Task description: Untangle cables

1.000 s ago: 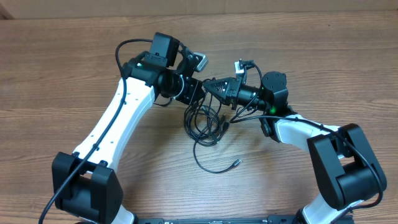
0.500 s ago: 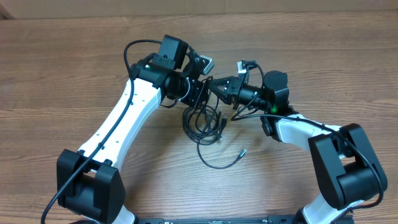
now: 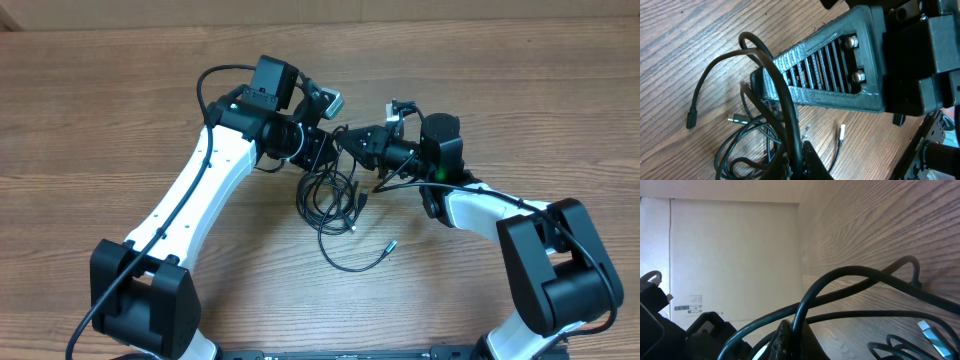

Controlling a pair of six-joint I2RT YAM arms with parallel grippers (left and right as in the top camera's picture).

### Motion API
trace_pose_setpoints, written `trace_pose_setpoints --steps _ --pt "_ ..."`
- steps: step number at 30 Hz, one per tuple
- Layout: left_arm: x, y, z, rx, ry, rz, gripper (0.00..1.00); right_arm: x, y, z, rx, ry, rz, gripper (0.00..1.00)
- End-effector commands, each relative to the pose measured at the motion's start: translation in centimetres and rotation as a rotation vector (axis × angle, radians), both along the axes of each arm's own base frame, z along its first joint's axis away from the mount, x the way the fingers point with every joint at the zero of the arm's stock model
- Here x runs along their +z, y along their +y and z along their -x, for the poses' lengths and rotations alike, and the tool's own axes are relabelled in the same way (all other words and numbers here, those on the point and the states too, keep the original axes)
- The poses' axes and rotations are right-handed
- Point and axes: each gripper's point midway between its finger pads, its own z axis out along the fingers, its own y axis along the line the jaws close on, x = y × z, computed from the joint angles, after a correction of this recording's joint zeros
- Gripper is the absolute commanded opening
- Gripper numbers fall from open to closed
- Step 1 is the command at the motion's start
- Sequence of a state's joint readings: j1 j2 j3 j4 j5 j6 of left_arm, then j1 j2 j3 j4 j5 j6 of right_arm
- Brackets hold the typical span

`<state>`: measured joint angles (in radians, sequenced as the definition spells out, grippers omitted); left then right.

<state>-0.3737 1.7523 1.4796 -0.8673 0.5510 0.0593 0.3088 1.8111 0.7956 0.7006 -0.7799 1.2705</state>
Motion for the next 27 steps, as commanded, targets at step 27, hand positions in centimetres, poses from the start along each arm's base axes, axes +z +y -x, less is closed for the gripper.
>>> trace_pose_setpoints --steps 27 --pt "-5.6 -1.1 -2.0 0.008 0.023 -0.079 0.04 1.5 0.2 0.0 0.026 -0.047 -0.032 0.04"
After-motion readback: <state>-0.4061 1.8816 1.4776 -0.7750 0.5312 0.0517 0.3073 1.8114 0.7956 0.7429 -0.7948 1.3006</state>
